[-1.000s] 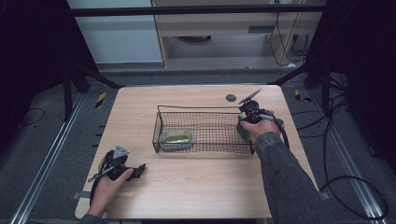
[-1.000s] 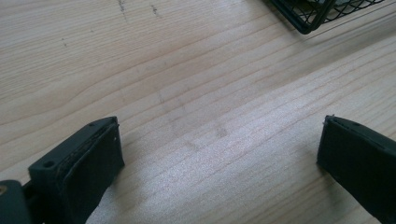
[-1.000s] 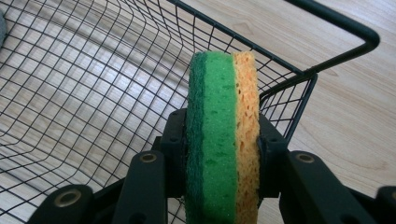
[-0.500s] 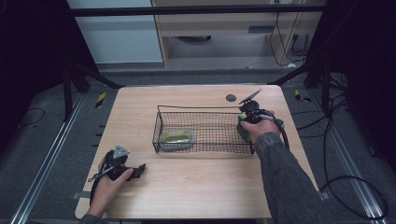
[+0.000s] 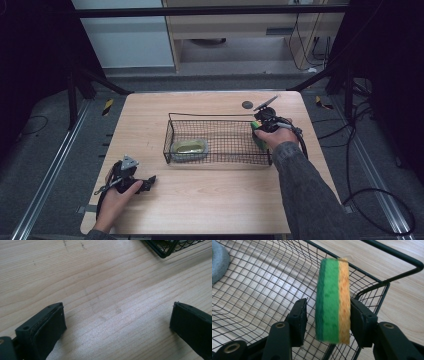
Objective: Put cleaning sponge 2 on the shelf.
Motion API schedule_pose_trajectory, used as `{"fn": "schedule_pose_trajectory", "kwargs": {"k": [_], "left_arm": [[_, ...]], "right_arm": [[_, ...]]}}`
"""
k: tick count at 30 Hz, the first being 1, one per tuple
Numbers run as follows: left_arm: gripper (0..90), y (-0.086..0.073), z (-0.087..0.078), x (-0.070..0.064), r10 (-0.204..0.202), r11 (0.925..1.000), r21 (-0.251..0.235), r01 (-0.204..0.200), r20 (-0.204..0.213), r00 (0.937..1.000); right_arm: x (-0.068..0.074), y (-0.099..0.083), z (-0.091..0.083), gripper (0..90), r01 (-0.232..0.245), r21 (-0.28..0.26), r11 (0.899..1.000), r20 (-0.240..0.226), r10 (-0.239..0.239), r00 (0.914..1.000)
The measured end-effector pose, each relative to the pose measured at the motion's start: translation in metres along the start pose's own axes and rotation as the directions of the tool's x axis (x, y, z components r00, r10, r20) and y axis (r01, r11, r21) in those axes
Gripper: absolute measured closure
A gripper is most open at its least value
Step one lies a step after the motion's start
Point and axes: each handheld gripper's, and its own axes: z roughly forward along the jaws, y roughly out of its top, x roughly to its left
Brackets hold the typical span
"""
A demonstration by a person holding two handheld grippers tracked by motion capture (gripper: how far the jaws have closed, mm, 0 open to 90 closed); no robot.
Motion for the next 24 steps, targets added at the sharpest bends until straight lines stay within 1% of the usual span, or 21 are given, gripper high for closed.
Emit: {"fn": "schedule_pose_trajectory", "kwargs": {"k": [2, 4, 6, 7, 12, 13, 17, 22, 24], "left_arm": [[0.0, 0.0, 0.0, 0.0, -0.001, 1.0, 0.0, 0.001, 0.0, 1.0], [0.0, 0.0, 0.0, 0.0, -0.002, 1.0, 0.0, 0.002, 0.0, 1.0], [0.0, 0.0, 0.0, 0.0, -0.001, 1.0, 0.0, 0.001, 0.001, 1.0], [0.0, 0.0, 0.0, 0.0, -0.001, 1.0, 0.0, 0.001, 0.001, 1.0], [0.0, 0.0, 0.0, 0.0, -0.001, 1.0, 0.0, 0.001, 0.001, 1.0], [0.0, 0.0, 0.0, 0.0, -0.001, 1.0, 0.0, 0.001, 0.001, 1.0], [0.0, 0.0, 0.0, 0.0, -0.001, 1.0, 0.0, 0.001, 0.001, 1.0], [0.0, 0.0, 0.0, 0.0, 0.0, 1.0, 0.0, 0.0, 0.002, 1.0], [0.0, 0.0, 0.0, 0.0, 0.0, 1.0, 0.0, 0.0, 0.002, 1.0]], "right_arm": [[0.001, 0.0, 0.0, 48.8, 0.004, -0.001, 1.0, -0.001, -0.004, 1.0], [0.003, 0.001, -0.001, 48.5, -0.004, 0.0, 1.0, -0.004, 0.004, 1.0], [0.005, 0.002, -0.002, 48.2, -0.001, -0.005, 1.0, -0.008, 0.001, 1.0], [0.006, 0.002, -0.002, 47.7, 0.009, -0.007, 1.0, -0.008, -0.009, 0.9999], [0.009, 0.002, -0.002, 47.5, 0.008, -0.003, 1.0, -0.014, -0.008, 0.9999], [0.009, 0.002, -0.001, 47.3, 0.016, -0.001, 1.0, -0.015, -0.016, 0.9998], [0.012, 0.002, -0.002, 47.1, 0.012, 0.004, 1.0, -0.021, -0.012, 0.9997], [0.016, 0.003, -0.002, 45.9, 0.023, 0.001, 1.0, -0.031, -0.023, 0.9992], [0.016, 0.003, -0.001, 45.4, 0.027, 0.002, 1.0, -0.029, -0.027, 0.9992]]}}
